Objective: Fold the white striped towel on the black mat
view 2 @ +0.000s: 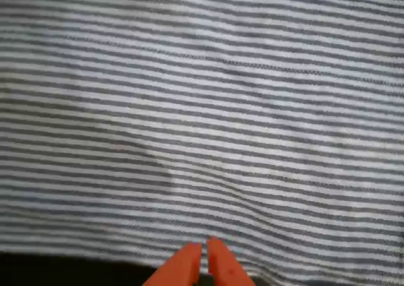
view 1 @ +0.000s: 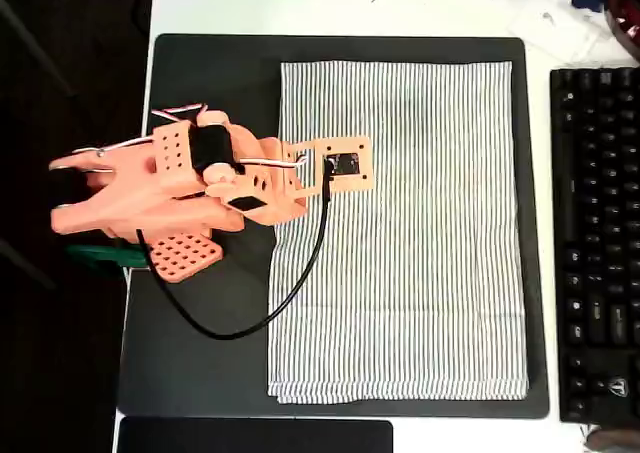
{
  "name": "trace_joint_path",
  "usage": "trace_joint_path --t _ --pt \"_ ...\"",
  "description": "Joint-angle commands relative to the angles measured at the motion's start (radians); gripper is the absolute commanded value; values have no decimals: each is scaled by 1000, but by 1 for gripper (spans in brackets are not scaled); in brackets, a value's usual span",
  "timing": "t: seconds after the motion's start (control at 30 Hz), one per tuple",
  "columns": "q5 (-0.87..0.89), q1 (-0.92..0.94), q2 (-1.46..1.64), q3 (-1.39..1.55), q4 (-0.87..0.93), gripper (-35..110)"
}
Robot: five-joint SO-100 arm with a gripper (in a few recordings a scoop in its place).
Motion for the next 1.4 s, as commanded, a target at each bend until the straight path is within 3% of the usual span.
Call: trace_joint_path --t 0.0,0.3,0.63,1.37 --pt "31 -54 -57 -91 -2 0" --pt "249 -290 -337 -308 -95 0" --pt "365 -476 -503 -426 -161 0" --pt "574 -540 -1413 -1121 -245 1"
